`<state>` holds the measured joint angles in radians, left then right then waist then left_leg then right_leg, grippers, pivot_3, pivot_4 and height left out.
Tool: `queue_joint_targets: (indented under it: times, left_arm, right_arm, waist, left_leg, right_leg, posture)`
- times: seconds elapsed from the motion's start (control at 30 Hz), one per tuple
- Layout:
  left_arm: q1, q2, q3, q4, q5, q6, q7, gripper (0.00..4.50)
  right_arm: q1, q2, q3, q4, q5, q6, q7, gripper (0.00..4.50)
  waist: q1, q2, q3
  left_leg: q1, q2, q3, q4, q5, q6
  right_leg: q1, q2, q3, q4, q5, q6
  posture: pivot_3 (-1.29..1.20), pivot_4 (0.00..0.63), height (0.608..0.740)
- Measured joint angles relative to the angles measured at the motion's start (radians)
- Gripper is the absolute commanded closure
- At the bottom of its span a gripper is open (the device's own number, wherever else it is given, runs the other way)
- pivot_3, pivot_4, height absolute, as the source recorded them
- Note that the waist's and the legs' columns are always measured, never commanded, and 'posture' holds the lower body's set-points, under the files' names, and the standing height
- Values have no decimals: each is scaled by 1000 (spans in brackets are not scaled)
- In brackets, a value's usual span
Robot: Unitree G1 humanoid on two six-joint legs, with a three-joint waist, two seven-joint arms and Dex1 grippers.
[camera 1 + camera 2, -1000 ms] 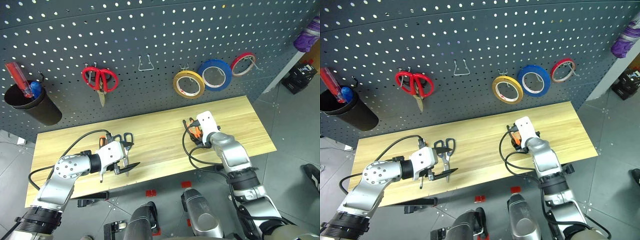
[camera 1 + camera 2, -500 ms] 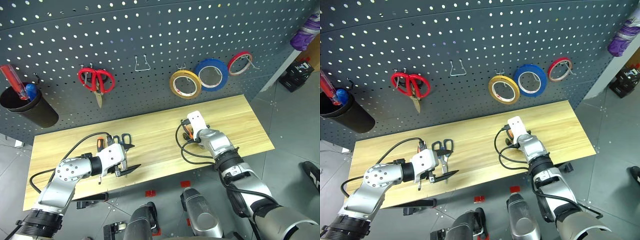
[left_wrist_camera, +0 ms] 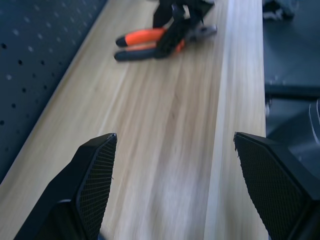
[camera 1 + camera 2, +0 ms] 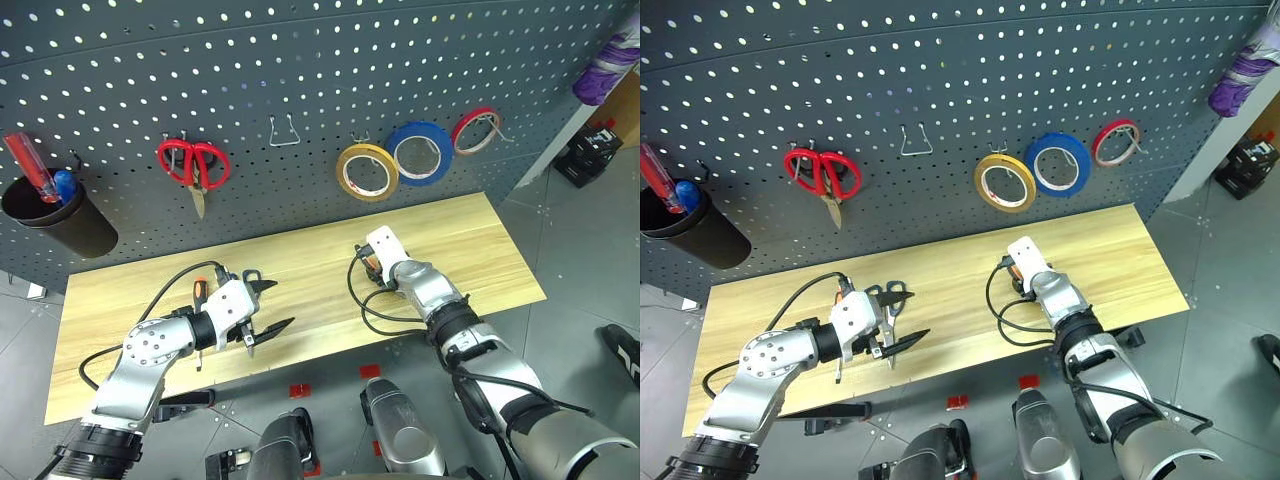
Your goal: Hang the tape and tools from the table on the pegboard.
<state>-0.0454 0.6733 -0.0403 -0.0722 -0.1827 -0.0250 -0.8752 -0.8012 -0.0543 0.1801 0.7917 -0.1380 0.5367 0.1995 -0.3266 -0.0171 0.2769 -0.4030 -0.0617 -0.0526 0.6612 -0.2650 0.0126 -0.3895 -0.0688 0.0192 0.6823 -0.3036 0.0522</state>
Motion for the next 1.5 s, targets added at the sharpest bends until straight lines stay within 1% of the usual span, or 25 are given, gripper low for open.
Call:
queue_joint_targets:
  times: [0.13, 0.17, 0.23, 0.37, 0.47, 0.53, 0.6, 0.7, 0.73, 0.83, 0.93, 1.0, 1.1, 1.13, 1.23, 1.4, 1.5]
  left_arm:
    - [25, -11, 46, -38, -54, 43, 15, 558]
    - [43, -20, 70, -59, -80, 56, 22, 558]
    - [54, -36, 99, -76, -95, 62, 44, 558]
    - [75, -143, 202, -130, -155, 63, 160, 558]
    - [119, -188, 261, -197, -203, 93, 233, 558]
    - [150, -202, 279, -232, -215, 120, 268, 558]
    - [162, -212, 282, -266, -222, 148, 294, 558]
    - [117, -226, 285, -314, -240, 202, 353, 558]
    - [102, -227, 286, -332, -246, 216, 368, 558]
    - [62, -228, 287, -368, -253, 257, 410, 558]
    - [33, -230, 283, -396, -256, 291, 438, 558]
    - [11, -233, 283, -411, -259, 312, 454, 558]
    - [-7, -234, 281, -431, -265, 334, 472, 558]
    - [-21, -240, 279, -431, -264, 343, 477, 558]
    - [-57, -260, 251, -431, -260, 348, 495, 558]
    - [-83, -270, 239, -431, -254, 349, 513, 558]
    - [-96, -277, 232, -429, -248, 351, 521, 558]
  right_arm:
    - [115, 9, 7, -242, 14, 43, 32, 1685]
    - [170, 9, 10, -387, 22, 74, 45, 1685]
    - [220, 18, 19, -564, 41, 121, 60, 1685]
    - [288, 32, 68, -884, 54, 133, 79, 1685]
    - [285, 70, 88, -1024, 63, 91, 70, 1685]
    - [242, 98, 86, -1031, 65, 47, 51, 1685]
    - [159, 125, 66, -1015, 66, -8, 27, 1685]
    - [-44, 176, 16, -863, 80, -146, -10, 1685]
    - [-91, 181, 3, -825, 82, -198, -21, 1685]
    - [-215, 193, -13, -659, 88, -340, -48, 1685]
    - [-293, 202, -47, -487, 93, -451, -76, 1685]
    - [-343, 208, -66, -385, 101, -516, -93, 1685]
    - [-391, 212, -80, -302, 103, -597, -104, 1685]
    - [-419, 214, -84, -246, 101, -649, -117, 1685]
    - [-469, 216, -91, -111, 97, -760, -142, 1685]
    - [-500, 216, -88, 56, 64, -909, -185, 1685]
    - [-503, 204, -74, 150, 10, -993, -232, 1685]
  waist:
    - [2, 0, 0]
    - [3, 0, 0]
    - [5, 0, 0]
    - [19, 0, 0]
    - [26, 0, 0]
    - [29, 0, 0]
    - [36, 0, 0]
    - [50, 0, 0]
    - [52, 0, 0]
    - [60, 0, 0]
    - [73, 0, 1]
    - [78, -1, 4]
    - [85, -3, 8]
    - [89, -3, 11]
    - [107, -4, 16]
    - [139, -6, 37]
    - [160, -7, 46]
  left_leg:
    - [-1, 0, 0, 0, 0, 0]
    - [-2, 0, 0, 0, 0, 0]
    - [-3, 0, 0, 0, 0, 0]
    - [-7, 0, 0, 1, 0, 0]
    - [-8, 0, 0, 1, 0, 0]
    - [-8, 0, 0, 2, 0, 0]
    - [-11, 0, 1, 4, 0, 0]
    - [-13, 0, 2, 5, 0, -1]
    - [-12, 0, 1, 5, 1, -2]
    - [-12, 0, 2, 4, 2, -4]
    - [-12, 0, 3, 4, 2, -4]
    - [-12, 0, 3, 5, 2, -4]
    - [-12, 1, 3, 5, 2, -4]
    - [-12, 1, 4, 5, 2, -4]
    - [-12, 1, 4, 5, 2, -4]
    - [-12, 2, 4, 5, 3, -3]
    - [-12, 2, 4, 5, 3, -4]
  right_leg:
    - [-1, 0, 0, 0, 0, 0]
    - [-2, 0, 0, 0, 0, 0]
    - [-4, 0, 0, 0, 0, 0]
    - [-7, 0, 1, 1, 0, 0]
    - [-9, 0, 1, 2, 0, 0]
    - [-10, 0, 1, 4, 0, 0]
    - [-16, 0, 2, 8, 0, 0]
    - [-18, 0, 1, 12, 0, 0]
    - [-18, 0, 0, 14, 0, 0]
    - [-19, 0, -1, 14, 0, 0]
    - [-19, 0, 0, 14, 0, 0]
    - [-19, 0, 0, 14, 0, 0]
    - [-19, 0, 0, 15, 0, 0]
    - [-19, 0, 0, 15, 0, 0]
    - [-20, 0, 0, 15, 0, -1]
    - [-21, 0, -1, 15, 2, -4]
    - [-22, 0, -1, 16, 3, -5]
  posture:
    - [-343, 245, 740]
    - [-336, 248, 740]
    - [-333, 250, 740]
    - [-316, 255, 740]
    - [-299, 258, 740]
    - [-286, 261, 740]
    - [-270, 264, 740]
    - [-250, 269, 740]
    - [-240, 273, 740]
    - [-222, 282, 740]
    - [-195, 305, 740]
    - [-185, 315, 740]
    - [-157, 338, 740]
    - [-154, 341, 740]
    - [-138, 359, 740]
    - [-101, 385, 740]
    - [-83, 396, 740]
